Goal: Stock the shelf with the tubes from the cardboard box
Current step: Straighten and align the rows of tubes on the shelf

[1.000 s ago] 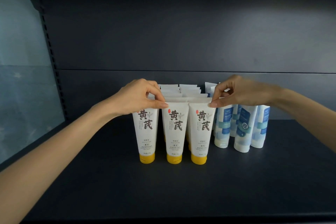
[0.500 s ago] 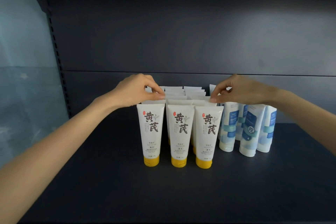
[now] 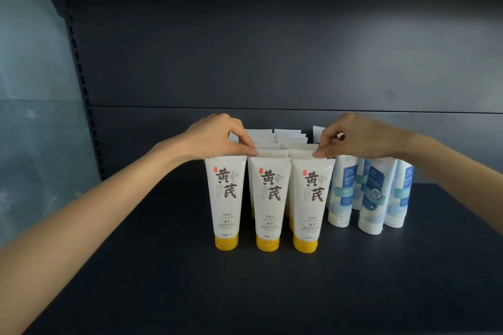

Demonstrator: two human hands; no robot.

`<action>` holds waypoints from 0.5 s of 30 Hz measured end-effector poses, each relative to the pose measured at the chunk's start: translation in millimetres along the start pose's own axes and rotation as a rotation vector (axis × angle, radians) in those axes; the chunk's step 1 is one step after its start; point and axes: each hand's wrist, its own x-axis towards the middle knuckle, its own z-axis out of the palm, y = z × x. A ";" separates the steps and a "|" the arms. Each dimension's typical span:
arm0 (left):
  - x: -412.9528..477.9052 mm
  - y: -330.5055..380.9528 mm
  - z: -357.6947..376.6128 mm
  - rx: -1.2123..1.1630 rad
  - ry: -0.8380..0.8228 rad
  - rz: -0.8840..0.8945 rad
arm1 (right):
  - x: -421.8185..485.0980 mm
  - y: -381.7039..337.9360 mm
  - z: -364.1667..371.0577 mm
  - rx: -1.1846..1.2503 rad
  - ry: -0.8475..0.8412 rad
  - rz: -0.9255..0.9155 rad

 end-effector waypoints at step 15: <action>-0.2 0.4 -4.2 -0.070 -0.044 -0.022 | -4.2 -3.2 -4.4 0.088 -0.072 0.061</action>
